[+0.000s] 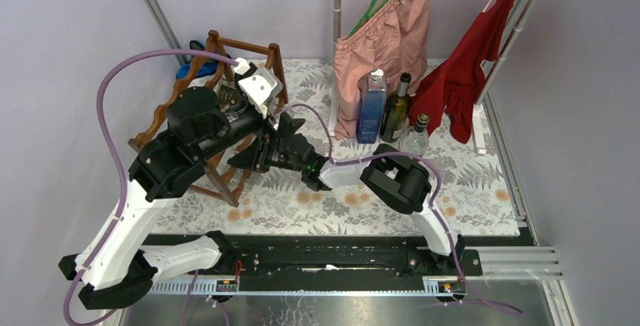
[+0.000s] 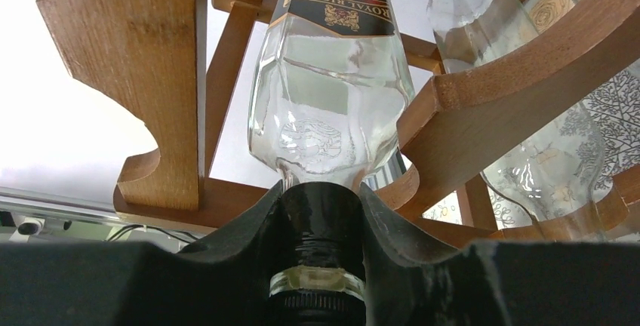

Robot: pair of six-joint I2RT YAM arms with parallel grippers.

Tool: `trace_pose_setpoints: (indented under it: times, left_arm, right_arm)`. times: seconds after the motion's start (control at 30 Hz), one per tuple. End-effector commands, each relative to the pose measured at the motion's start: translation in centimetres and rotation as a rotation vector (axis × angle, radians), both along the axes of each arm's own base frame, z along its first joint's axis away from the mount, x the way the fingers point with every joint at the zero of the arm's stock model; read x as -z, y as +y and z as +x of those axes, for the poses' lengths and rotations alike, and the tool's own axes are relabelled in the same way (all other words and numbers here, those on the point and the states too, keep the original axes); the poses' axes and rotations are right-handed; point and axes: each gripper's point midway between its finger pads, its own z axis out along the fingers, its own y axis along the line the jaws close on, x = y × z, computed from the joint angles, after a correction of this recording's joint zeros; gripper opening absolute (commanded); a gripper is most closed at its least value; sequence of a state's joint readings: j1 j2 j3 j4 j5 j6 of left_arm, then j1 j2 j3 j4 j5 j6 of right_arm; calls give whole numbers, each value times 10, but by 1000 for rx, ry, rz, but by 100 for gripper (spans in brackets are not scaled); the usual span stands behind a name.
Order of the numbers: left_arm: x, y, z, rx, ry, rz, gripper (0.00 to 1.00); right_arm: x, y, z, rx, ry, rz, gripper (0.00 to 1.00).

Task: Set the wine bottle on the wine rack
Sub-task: Place the wine bottle in the wine rack.

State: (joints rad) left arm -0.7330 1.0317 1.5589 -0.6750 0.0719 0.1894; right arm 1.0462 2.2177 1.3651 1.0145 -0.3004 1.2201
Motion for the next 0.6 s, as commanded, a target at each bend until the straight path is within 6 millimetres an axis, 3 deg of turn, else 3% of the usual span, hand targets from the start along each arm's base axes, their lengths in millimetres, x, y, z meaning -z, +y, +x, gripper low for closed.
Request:
trace_pose_setpoints:
  times: [0.0, 0.27, 0.43, 0.57]
  left_arm:
    - [-14, -5, 2, 15, -44, -45, 99]
    - [-14, -5, 2, 13, -43, -44, 99]
    - [-15, -5, 1, 14, -40, -52, 98]
    - [-15, -4, 1, 12, -39, -52, 98]
  right_arm:
    - [-142, -43, 33, 149, -225, 333, 0]
    - [-148, -41, 33, 142, -236, 340, 0]
    - [-138, -29, 37, 129, -214, 320, 0]
    - [-146, -24, 29, 105, -228, 346, 0]
